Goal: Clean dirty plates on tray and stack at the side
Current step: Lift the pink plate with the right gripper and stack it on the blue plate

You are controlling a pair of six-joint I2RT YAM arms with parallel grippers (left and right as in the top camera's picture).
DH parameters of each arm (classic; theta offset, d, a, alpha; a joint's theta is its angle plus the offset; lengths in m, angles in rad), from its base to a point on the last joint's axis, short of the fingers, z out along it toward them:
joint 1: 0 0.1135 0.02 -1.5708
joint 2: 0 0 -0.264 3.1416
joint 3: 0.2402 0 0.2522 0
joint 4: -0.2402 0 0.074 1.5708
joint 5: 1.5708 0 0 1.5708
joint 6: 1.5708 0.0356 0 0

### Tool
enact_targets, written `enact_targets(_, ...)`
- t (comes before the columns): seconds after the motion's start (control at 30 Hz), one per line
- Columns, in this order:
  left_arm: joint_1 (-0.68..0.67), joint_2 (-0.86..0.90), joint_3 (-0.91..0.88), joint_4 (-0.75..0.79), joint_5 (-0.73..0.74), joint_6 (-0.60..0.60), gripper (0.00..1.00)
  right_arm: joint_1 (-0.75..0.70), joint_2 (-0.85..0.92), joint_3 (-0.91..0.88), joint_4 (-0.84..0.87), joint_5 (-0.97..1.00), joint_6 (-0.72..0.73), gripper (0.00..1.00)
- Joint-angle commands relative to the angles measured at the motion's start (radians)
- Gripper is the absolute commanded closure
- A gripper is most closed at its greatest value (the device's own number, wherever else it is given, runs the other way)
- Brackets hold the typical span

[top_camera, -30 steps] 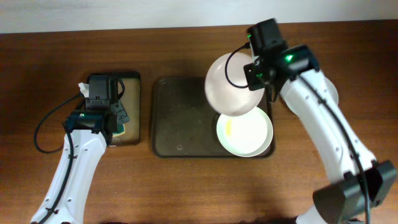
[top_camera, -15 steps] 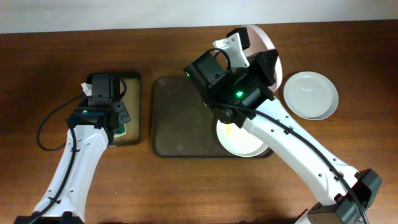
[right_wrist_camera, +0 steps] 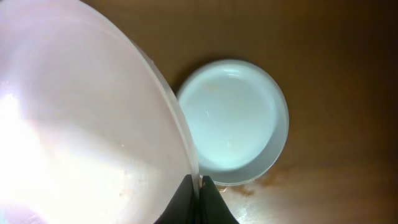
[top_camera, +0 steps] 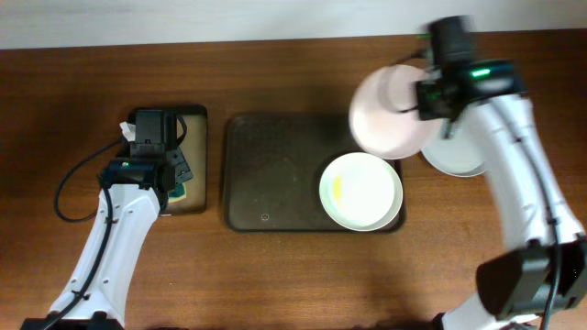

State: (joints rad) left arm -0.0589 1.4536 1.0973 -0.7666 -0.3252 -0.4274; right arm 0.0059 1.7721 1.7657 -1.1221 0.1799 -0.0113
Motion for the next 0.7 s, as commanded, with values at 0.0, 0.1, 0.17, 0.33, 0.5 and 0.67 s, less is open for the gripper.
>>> enact_targets(0.0, -0.002, 0.005, -0.001, 0.002, -0.002, -0.01, 1.0, -0.225, 0.061, 0.0, -0.04, -0.357, 0.001, 0.96)
enact_targets(0.1, -0.002, 0.005, -0.001, 0.003, -0.002, -0.01, 1.0, -0.372, 0.133, -0.001, -0.066, -0.372, 0.001, 0.96)
enact_targets(0.17, -0.002, 0.005, -0.001, 0.006, -0.002, -0.01, 1.0, -0.44, 0.184, -0.002, -0.074, -0.39, 0.001, 0.96)
enact_targets(0.33, -0.002, 0.005, -0.001, 0.006, -0.002, -0.01, 1.0, -0.525, 0.259, -0.002, -0.063, -0.423, 0.001, 0.96)
enact_targets(0.5, -0.002, 0.005, -0.001, 0.01, -0.002, -0.01, 1.0, -0.542, 0.278, -0.002, -0.043, -0.424, 0.001, 0.76)
enact_targets(0.67, -0.002, 0.005, -0.001, 0.01, 0.002, -0.01, 1.0, -0.526, 0.278, -0.002, -0.048, -0.444, 0.0, 0.16)
